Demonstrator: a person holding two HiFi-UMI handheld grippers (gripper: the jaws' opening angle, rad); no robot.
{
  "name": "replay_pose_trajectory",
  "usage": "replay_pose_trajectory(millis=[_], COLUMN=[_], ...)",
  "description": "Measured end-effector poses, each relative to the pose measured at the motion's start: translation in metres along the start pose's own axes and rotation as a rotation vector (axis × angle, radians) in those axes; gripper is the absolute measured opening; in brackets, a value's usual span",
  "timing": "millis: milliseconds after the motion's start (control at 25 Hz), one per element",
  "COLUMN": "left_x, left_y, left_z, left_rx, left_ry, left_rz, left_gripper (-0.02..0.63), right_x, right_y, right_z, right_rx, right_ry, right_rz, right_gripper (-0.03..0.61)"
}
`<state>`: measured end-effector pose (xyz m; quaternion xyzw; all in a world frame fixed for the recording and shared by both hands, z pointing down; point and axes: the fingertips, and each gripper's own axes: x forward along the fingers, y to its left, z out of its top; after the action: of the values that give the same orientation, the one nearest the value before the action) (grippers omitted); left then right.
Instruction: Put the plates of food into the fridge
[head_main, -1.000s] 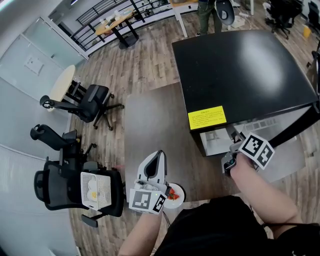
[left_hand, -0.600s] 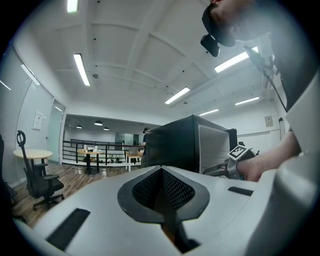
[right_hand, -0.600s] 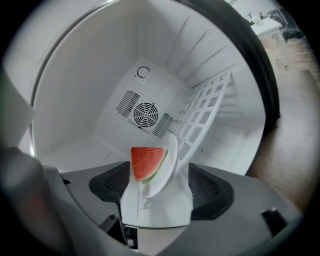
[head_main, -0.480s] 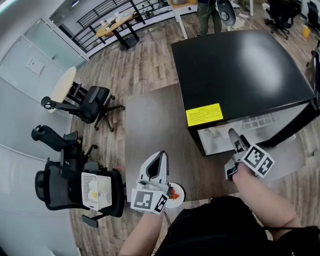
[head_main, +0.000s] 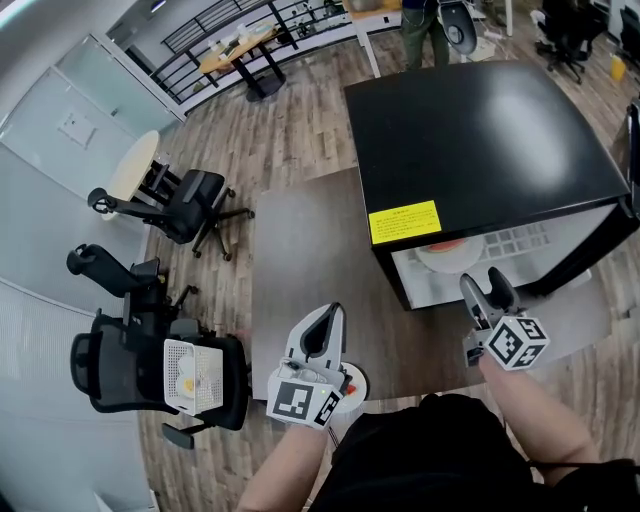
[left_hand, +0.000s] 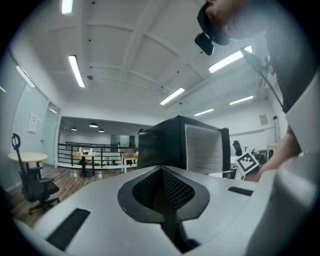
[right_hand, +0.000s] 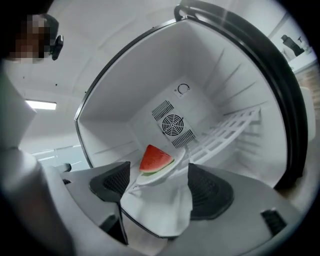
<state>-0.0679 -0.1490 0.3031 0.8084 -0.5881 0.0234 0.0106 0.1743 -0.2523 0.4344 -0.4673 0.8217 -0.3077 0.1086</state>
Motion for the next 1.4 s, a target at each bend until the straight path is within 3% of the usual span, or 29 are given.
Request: replay_pose_trajectory(millis=[160,360,640,800,1160,1400], left_x=[-0.005,-0.020,-0.075,-0.108,-0.197,-0.237], left_y=[-0.023,-0.010,0.023,0.044,0.089,0.110], left_z=[0.012,-0.008,-0.013,-0.015,-0.025,-0.039], left_rx=[-0.025,-0.050,-0.061,-0.062,-0.088,-0.118], left_ry=[-0.080,-0.010,0.012,0.018,0.031,0.039], left_rz=[-0.102,-0.013,0.076,0.118,0.233,0.269], left_gripper=[0.003,0.003,0.003,0.003,0.003,0.003], right_x=[-0.004,-0.008,-0.016,-0.012,-0.020,-0.038], right_y=[-0.005,-0.003,-0.001,0.022,0.100,0.130], right_z=[-0.005,-0.020,-0.071,-0.103,-0.182,-0.233], right_rx=[-0.007,0.059,0.215,0.227,0.174,0.186], right_ry=[0.005,0.043,0.129,0.176,0.344,0.434], right_rz=[-0.030,-0.030,-0.138,-0.139,-0.050,-0.057], right_gripper=[0.371,0.371,0.371,0.371,0.371,0.371])
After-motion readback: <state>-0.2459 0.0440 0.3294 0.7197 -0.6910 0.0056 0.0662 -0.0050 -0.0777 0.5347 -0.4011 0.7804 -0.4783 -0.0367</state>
